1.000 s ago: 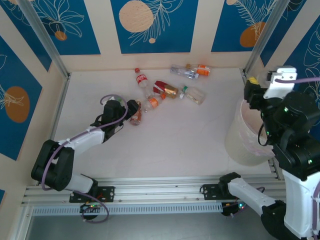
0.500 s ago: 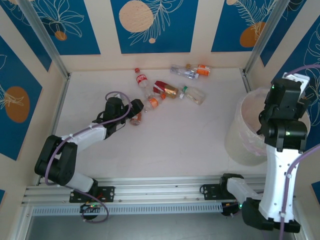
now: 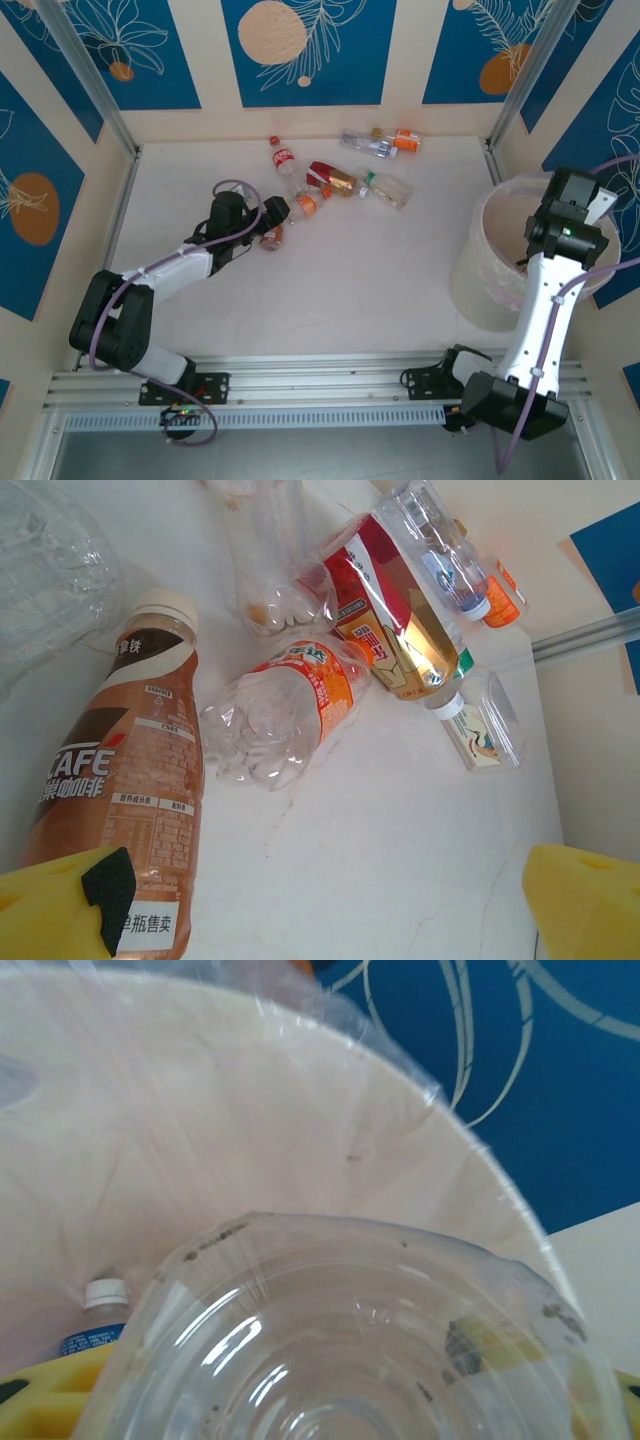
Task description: Put the plastic bottles in the bin
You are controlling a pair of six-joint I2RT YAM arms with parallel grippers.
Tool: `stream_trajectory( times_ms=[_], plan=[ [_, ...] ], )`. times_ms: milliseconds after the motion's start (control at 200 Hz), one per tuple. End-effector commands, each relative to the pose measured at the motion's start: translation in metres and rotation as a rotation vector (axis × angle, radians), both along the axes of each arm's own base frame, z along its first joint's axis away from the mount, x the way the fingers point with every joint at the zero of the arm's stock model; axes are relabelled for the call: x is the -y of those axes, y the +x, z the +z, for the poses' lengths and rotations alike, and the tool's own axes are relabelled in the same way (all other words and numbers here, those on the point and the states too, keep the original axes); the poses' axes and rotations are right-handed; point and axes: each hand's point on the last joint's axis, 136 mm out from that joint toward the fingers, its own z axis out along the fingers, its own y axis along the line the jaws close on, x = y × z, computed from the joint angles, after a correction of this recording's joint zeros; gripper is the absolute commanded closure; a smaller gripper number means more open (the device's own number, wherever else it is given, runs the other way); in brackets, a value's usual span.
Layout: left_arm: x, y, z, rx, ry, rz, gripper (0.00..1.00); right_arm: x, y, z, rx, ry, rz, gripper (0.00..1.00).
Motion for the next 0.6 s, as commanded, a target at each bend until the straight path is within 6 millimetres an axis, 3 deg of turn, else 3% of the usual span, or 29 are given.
stream_trajectory(
  times_ms=[0, 235, 420, 470, 480, 490, 595],
  plan=[
    [0.001, 0.005, 0.008, -0.01, -0.025, -0.002, 0.0, 0.002, 0.007, -0.016, 0.023, 0.048, -0.035, 0.47],
    [0.005, 0.007, 0.012, -0.028, -0.027, -0.013, 0.0, 0.01, 0.001, -0.023, 0.022, 0.025, -0.089, 0.33],
    [0.009, 0.009, 0.012, -0.046, -0.039, -0.029, 0.0, 0.014, -0.008, -0.011, 0.058, -0.021, -0.127, 0.25],
    [0.01, 0.009, 0.012, -0.052, -0.042, -0.031, 0.0, 0.015, -0.01, -0.008, 0.069, -0.04, -0.132, 0.12],
    [0.01, 0.009, 0.012, -0.053, -0.043, -0.03, 0.0, 0.015, -0.011, -0.006, 0.072, -0.044, -0.133, 0.03],
    [0.011, 0.008, 0.012, -0.053, -0.043, -0.032, 0.0, 0.016, -0.011, -0.006, 0.074, -0.049, -0.135, 0.0],
    [0.011, 0.009, 0.013, -0.056, -0.046, -0.033, 0.0, 0.018, -0.013, -0.001, 0.087, -0.079, -0.14, 0.0]
  ],
)
